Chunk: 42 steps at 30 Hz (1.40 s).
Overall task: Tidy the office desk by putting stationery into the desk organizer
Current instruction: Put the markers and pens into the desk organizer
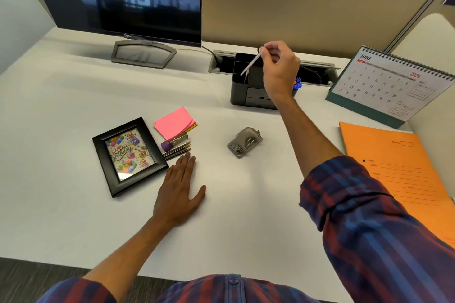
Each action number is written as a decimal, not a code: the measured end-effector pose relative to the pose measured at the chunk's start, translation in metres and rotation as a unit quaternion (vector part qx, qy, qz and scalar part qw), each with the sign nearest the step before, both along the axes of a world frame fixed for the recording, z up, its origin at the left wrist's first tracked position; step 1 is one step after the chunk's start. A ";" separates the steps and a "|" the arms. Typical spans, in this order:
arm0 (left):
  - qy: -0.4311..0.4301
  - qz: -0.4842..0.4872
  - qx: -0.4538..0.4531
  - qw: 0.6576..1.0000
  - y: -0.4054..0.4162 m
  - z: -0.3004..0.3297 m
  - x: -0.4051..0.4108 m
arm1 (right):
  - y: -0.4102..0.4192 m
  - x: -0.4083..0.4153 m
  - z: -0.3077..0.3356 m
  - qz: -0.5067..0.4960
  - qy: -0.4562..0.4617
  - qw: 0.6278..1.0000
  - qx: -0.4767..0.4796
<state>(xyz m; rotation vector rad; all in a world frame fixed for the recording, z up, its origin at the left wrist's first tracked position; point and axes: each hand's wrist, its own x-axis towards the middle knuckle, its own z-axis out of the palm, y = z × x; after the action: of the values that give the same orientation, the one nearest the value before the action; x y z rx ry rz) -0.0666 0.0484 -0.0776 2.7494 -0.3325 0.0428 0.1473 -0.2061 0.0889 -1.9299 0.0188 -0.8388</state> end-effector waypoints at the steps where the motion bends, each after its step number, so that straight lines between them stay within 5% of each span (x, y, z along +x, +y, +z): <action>1: 0.002 -0.001 0.004 1.000 0.000 -0.001 0.000 | 0.000 0.004 0.001 -0.009 0.003 1.000 -0.006; 12: 0.008 -0.002 0.025 1.000 0.002 -0.005 0.000 | 0.005 0.012 -0.024 -0.008 0.176 0.981 -0.076; 22: 0.010 0.000 0.018 1.000 0.001 -0.004 0.000 | 0.050 -0.042 -0.062 0.077 0.090 0.973 -0.199; 32: 0.007 0.004 0.013 1.000 0.000 -0.003 0.000 | 0.102 -0.089 -0.114 0.296 0.199 0.877 -0.323; 42: 0.003 0.003 0.010 1.000 0.000 -0.001 0.000 | 0.124 -0.094 -0.116 0.343 0.205 0.819 -0.412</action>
<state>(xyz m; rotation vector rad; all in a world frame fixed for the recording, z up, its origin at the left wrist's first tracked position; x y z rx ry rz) -0.0662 0.0480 -0.0783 2.7691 -0.3241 0.0332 0.0529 -0.0822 -0.0268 -2.6069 -0.8615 0.1306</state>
